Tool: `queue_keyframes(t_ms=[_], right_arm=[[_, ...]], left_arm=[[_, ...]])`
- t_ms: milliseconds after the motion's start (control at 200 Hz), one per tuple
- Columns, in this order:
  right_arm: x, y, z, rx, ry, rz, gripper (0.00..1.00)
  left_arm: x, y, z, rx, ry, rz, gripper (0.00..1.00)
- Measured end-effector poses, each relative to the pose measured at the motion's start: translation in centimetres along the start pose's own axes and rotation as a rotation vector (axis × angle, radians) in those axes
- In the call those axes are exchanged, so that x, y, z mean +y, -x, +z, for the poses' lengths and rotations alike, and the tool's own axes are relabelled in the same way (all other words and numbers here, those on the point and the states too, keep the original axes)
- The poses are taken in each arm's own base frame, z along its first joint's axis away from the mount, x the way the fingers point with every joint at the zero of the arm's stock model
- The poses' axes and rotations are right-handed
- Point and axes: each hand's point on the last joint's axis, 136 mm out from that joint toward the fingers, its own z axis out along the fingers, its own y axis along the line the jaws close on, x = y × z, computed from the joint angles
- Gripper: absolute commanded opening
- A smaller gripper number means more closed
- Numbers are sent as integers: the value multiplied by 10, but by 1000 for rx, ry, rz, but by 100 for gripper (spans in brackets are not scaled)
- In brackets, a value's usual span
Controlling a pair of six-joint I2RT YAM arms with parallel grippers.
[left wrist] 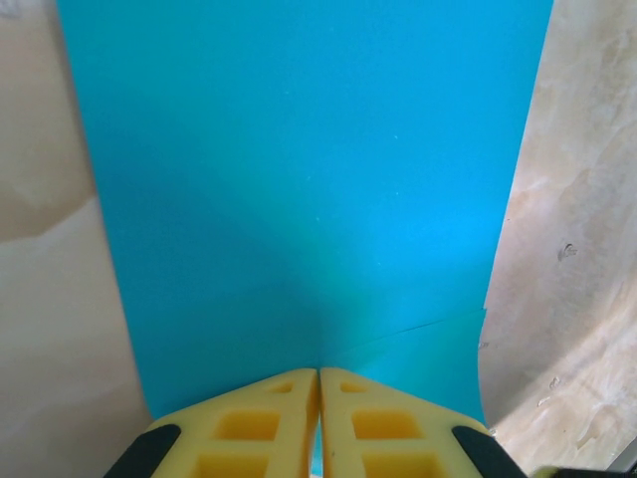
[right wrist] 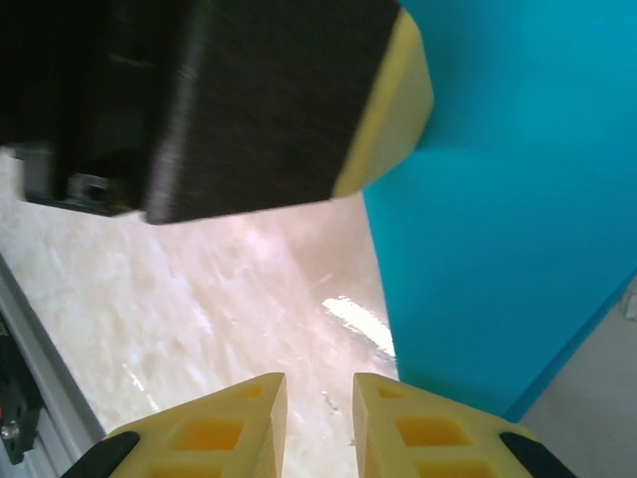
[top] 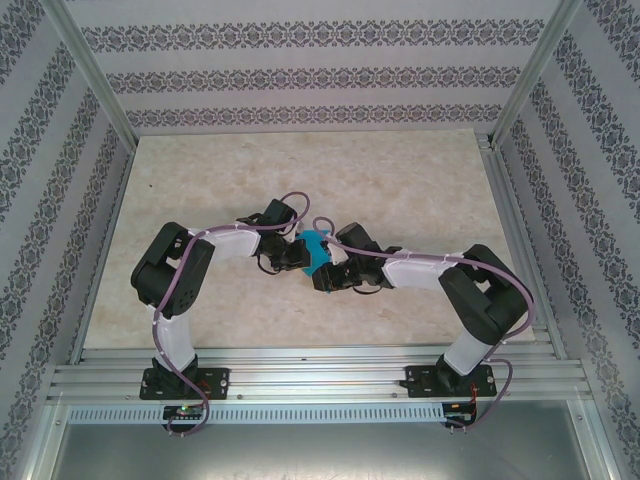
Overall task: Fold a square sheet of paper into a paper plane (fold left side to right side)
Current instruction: Third fold the triangle at the center of the table.
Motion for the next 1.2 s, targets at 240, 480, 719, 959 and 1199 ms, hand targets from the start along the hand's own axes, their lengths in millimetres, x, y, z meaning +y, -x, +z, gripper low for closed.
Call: queue_keyframes(t_ms=[240, 480, 719, 959, 1199], right_arm=[[-6, -5, 4, 22, -14, 8, 24], [-12, -9, 9, 40, -28, 0, 23], [-14, -9, 9, 49, -39, -6, 18], [-22, -10, 8, 37, -35, 7, 9], [-24, -11, 9, 41, 29, 83, 5]], left_arm=[[0, 0, 0, 0, 1, 1, 13], [0, 0, 0, 0, 2, 2, 13], [1, 0, 0, -2, 5, 3, 12], [-1, 0, -1, -3, 2, 8, 14], [-4, 1, -8, -27, 12, 32, 17]])
